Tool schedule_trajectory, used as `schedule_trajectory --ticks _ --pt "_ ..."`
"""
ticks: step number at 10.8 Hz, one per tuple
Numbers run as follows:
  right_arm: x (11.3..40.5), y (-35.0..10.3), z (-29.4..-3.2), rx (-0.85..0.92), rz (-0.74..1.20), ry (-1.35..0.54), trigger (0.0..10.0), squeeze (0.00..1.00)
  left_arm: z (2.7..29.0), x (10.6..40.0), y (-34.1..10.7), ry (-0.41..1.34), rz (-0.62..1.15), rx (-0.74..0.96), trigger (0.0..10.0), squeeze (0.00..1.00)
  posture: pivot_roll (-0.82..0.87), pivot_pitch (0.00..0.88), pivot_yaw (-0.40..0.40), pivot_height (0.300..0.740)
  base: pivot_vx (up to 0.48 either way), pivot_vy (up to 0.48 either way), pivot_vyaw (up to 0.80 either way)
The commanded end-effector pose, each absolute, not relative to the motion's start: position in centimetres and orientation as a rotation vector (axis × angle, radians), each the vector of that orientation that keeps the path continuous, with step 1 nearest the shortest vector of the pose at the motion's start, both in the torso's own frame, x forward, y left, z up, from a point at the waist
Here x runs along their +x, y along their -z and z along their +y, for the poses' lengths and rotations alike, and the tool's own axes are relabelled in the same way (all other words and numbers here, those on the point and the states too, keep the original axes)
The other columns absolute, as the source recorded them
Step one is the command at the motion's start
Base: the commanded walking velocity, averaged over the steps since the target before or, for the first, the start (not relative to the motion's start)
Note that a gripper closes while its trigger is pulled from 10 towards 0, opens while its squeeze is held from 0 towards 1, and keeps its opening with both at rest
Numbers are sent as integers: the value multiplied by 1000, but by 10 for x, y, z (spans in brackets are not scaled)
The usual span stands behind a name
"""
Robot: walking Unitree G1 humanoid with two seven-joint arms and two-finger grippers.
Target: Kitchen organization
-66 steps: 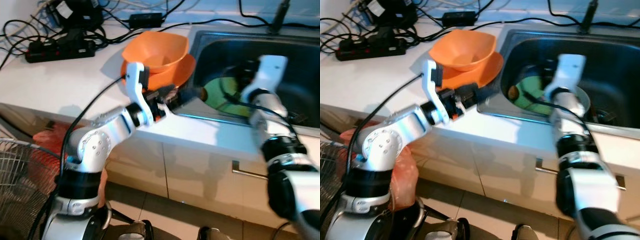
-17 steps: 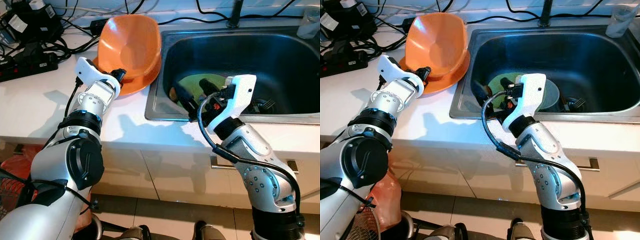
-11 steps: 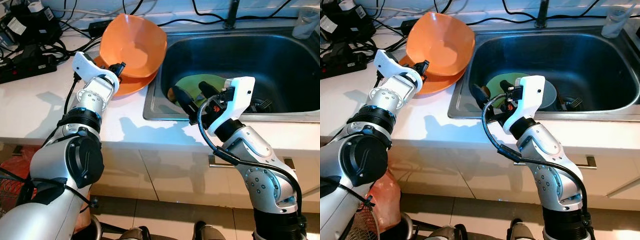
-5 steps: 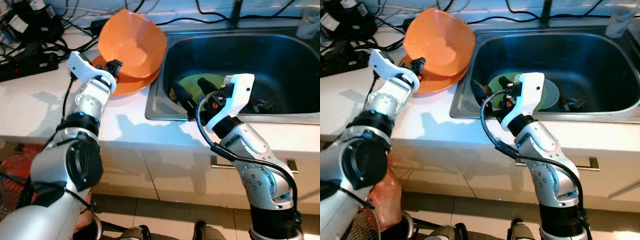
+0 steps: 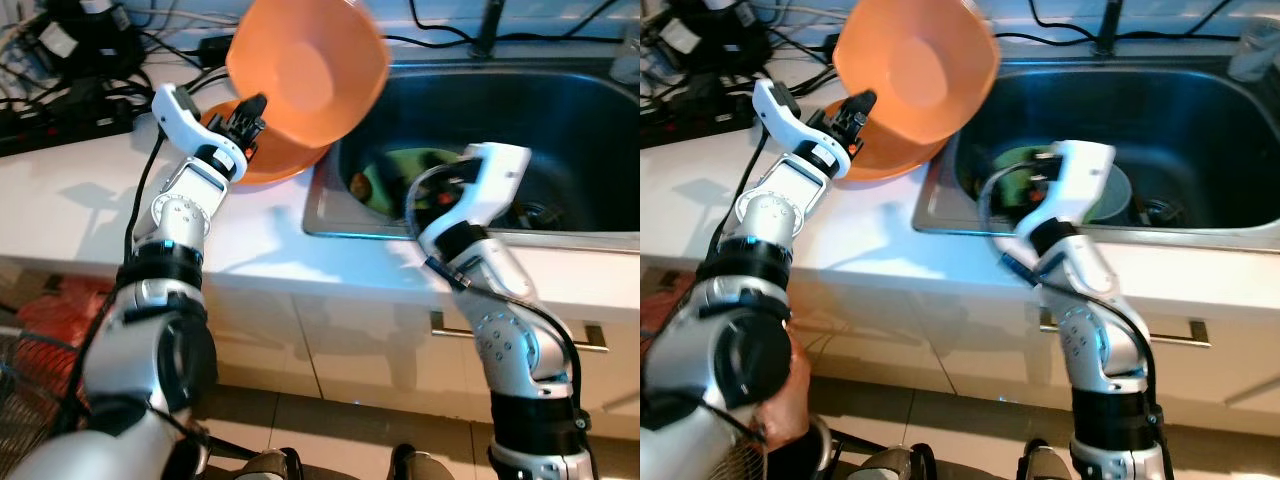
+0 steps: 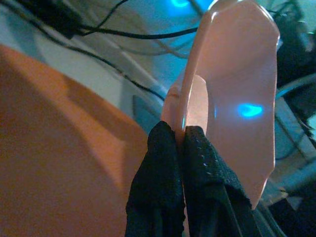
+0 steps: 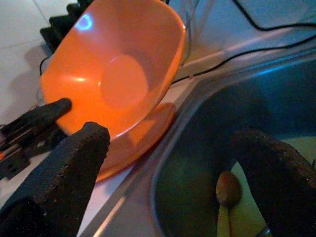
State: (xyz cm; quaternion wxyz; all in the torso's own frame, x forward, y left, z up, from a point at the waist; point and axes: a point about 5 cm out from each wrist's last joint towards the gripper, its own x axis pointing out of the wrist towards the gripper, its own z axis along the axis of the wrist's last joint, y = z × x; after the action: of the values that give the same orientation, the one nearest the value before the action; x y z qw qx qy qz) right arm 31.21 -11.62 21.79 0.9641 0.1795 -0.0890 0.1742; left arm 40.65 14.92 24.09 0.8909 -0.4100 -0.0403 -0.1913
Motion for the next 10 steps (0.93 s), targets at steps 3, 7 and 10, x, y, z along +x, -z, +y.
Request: schedule_trajectory --ticks 3,7,10 --pt "318 -224 -119 366 -224 -320 10000 510 137 392 -258 531 -140 -828 0 0 -42 103 116 740 0 0 0" --pt "326 -234 -130 388 -288 -271 10000 0 116 373 -253 661 -109 -811 0 0 -43 98 111 740 0 0 0" --pt "334 -240 -132 440 -302 -262 10000 0 110 364 -258 725 -108 -820 0 0 -40 102 112 740 0 0 0"
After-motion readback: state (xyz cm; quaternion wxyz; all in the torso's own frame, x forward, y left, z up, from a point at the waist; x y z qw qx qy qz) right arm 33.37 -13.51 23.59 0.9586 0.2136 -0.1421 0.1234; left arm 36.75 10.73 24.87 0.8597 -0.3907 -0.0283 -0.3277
